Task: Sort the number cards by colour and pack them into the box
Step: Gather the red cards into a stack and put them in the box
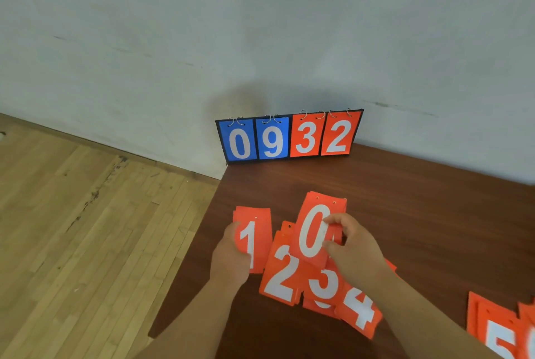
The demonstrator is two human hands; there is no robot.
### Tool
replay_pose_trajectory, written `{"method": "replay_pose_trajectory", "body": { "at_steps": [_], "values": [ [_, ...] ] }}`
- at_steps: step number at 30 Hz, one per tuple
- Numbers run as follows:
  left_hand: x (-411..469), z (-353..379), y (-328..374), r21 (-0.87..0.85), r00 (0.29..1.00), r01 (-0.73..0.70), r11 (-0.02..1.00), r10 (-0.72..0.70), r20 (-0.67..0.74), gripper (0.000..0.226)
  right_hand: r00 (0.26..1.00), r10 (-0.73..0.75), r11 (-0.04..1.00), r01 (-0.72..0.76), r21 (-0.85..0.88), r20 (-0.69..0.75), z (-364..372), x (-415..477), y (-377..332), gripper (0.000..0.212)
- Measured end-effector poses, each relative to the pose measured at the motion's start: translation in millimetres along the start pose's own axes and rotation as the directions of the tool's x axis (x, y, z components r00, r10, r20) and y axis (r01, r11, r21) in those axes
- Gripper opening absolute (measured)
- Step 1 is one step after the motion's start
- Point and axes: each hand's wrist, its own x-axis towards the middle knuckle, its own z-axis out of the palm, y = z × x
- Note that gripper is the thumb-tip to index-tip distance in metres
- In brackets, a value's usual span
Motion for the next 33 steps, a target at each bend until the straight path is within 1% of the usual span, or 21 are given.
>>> {"method": "replay_pose_trajectory", "body": {
  "at_steps": [3, 5, 7, 9, 11, 13, 16, 19, 21, 23, 24, 25, 27, 28, 29, 30, 32, 33],
  "values": [
    [-3.1, -7.2, -2.1, -0.006, 0.999, -0.028, 1.000, 0.028, -0.015, 0.071, 1.000, -0.009, 1.000, 0.009, -0.015, -0.002, 0.4, -1.7, -1.9, 0.040],
    [-5.3, -13.7, -3.1, -0.025, 0.997, -0.049, 0.998, 0.048, -0.052, 0.071, 1.000, -0.009, 1.000, 0.009, -0.020, -0.005, 0.6, -3.5, -2.6, 0.039],
    [-8.1, -25.1, -3.0, -0.066, 0.993, -0.058, 0.996, 0.050, -0.110, 0.074, 1.000, -0.014, 1.000, 0.014, -0.015, -0.008, 0.7, -4.7, -3.6, 0.038],
    [-12.8, -40.6, -0.1, -0.157, 0.984, -0.064, 0.986, 0.036, -0.175, 0.074, 1.000, -0.015, 1.000, 0.015, 0.007, 0.004, 0.3, -5.4, -7.1, 0.038],
    [-21.0, -56.5, 7.2, -0.269, 0.971, -0.058, 0.961, -0.007, -0.237, 0.070, 0.999, 0.005, 0.996, -0.009, 0.087, 0.053, -1.2, -6.2, -15.7, 0.036],
    [-32.6, -68.8, 17.7, -0.396, 0.967, -0.091, 0.914, -0.013, -0.253, 0.068, 0.990, 0.033, 0.970, -0.063, 0.233, 0.134, -3.6, -10.0, -30.5, 0.034],
    [-55.6, -79.3, 38.4, -0.535, 0.981, -0.116, 0.837, 0.013, -0.193, 0.065, 0.977, 0.022, 0.871, -0.123, 0.476, 0.213, -6.9, -20.2, -51.0, 0.032],
    [-77.0, -81.0, 58.2, -0.593, 0.994, -0.093, 0.800, 0.037, -0.106, 0.057, 0.963, -0.008, 0.705, -0.186, 0.684, 0.269, -11.1, -29.8, -61.8, 0.031],
    [-90.2, -79.1, 69.4, -0.637, 0.996, -0.084, 0.766, 0.062, -0.057, 0.053, 0.953, -0.027, 0.610, -0.224, 0.760, 0.302, -14.7, -34.8, -63.5, 0.031],
    [-101.9, -75.6, 79.0, -0.673, 0.995, -0.086, 0.735, 0.100, -0.017, 0.050, 0.954, -0.029, 0.564, -0.229, 0.793, 0.297, -17.8, -38.6, -60.9, 0.031],
    [-106.8, -72.9, 82.6, -0.694, 0.993, -0.081, 0.716, 0.115, 0.002, 0.047, 0.960, -0.025, 0.579, -0.214, 0.787, 0.279, -18.6, -41.1, -58.8, 0.030],
    [-111.4, -70.4, 86.4, -0.710, 0.992, -0.077, 0.700, 0.124, 0.016, 0.042, 0.968, -0.011, 0.627, -0.189, 0.756, 0.251, -18.6, -43.3, -55.5, 0.030],
    [-119.0, -65.9, 93.1, -0.707, 0.990, -0.081, 0.703, 0.139, 0.025, 0.030, 0.981, 0.030, 0.775, -0.143, 0.616, 0.190, -18.2, -46.9, -47.8, 0.027],
    [-122.1, -64.3, 96.0, -0.694, 0.987, -0.087, 0.715, 0.154, 0.036, 0.026, 0.984, 0.047, 0.833, -0.135, 0.537, 0.174, -18.2, -48.7, -44.8, 0.026],
    [-124.7, -62.8, 98.9, -0.680, 0.983, -0.094, 0.727, 0.177, 0.053, 0.022, 0.982, 0.061, 0.859, -0.142, 0.491, 0.177, -17.9, -50.5, -42.6, 0.025],
    [-126.4, -60.7, 101.6, -0.670, 0.976, -0.100, 0.735, 0.203, 0.076, 0.021, 0.978, 0.071, 0.859, -0.159, 0.487, 0.195, -17.5, -51.9, -40.5, 0.024],
    [-128.0, -57.3, 106.1, -0.668, 0.961, -0.090, 0.739, 0.240, 0.136, 0.019, 0.968, 0.087, 0.824, -0.203, 0.528, 0.236, -15.5, -53.1, -36.8, 0.023],
    [-127.4, -55.1, 107.9, -0.662, 0.954, -0.088, 0.744, 0.254, 0.159, 0.019, 0.967, 0.102, 0.805, -0.219, 0.551, 0.234, -15.5, -52.7, -35.4, 0.023]
  ]
}}
